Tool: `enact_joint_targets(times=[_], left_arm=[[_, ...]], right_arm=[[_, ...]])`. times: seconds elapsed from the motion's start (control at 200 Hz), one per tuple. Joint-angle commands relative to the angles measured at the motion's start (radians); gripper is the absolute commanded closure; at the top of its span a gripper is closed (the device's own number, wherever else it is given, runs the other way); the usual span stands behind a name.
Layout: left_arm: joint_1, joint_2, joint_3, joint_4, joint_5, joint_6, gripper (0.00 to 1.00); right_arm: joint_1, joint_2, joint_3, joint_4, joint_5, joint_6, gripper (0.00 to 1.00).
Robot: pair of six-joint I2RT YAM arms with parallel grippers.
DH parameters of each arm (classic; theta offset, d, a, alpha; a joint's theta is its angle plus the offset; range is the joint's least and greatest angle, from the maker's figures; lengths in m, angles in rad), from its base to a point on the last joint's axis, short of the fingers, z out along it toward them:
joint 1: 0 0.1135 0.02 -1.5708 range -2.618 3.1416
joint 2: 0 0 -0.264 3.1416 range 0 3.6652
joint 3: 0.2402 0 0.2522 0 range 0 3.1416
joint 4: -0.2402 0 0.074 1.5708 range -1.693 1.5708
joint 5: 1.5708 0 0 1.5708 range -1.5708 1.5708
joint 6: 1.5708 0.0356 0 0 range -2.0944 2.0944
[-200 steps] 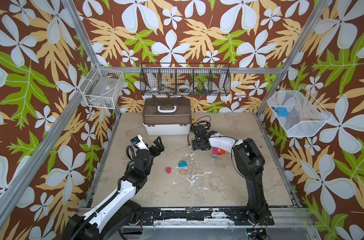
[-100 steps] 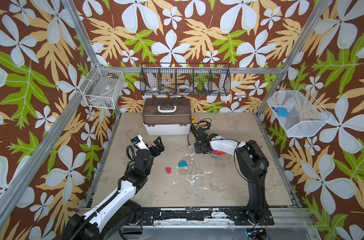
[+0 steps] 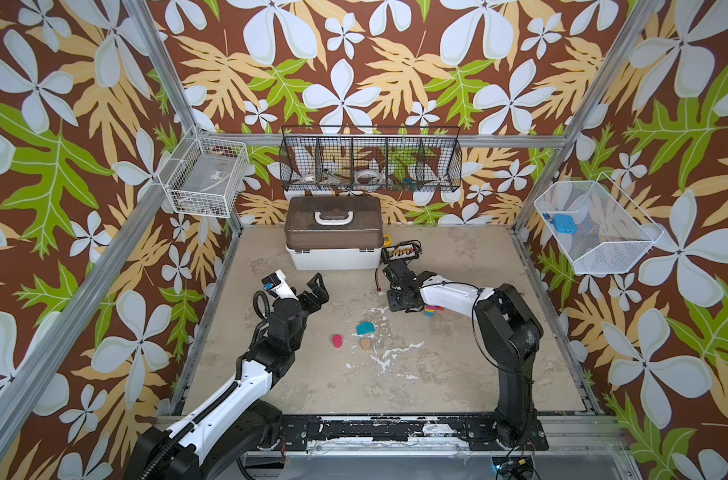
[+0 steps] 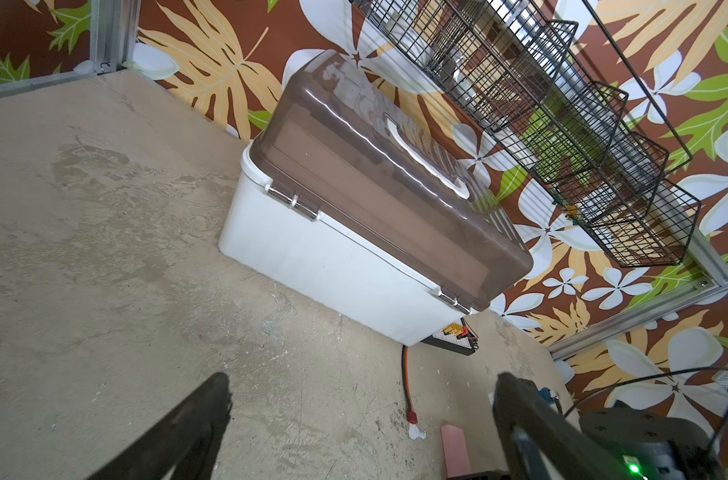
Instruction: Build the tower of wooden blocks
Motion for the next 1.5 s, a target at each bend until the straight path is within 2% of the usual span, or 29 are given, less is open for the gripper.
enact_joint_targets(times=[0.0,0.225,0.461,0.957,1.223,1.498], left_arm=[[0.001,0.002,0.005,0.016,0.000,-0.008,0.00],[0.001,-0.005,0.004,0.013,0.001,-0.008,0.00],[0.001,-0.011,0.002,0.010,-0.004,-0.008,0.00],[0.001,-0.002,0.005,0.007,-0.009,-0.005,0.00],[0.001,-0.003,0.005,0.004,-0.011,-0.005,0.00],[0.001,-0.004,0.006,0.003,-0.008,-0.005,0.00]], right_arm=[[0.028,-0.059,-0.031,0.021,0.050,0.024,0.42],[0.120,-0.262,-0.161,0.073,0.093,0.075,0.42],[0.289,-0.395,-0.285,0.165,0.103,0.119,0.44],[0.454,-0.270,-0.260,0.192,0.043,0.133,0.41],[0.456,-0.179,-0.243,0.170,0.096,0.133,0.41],[0.455,-0.115,-0.219,0.176,0.090,0.132,0.42]])
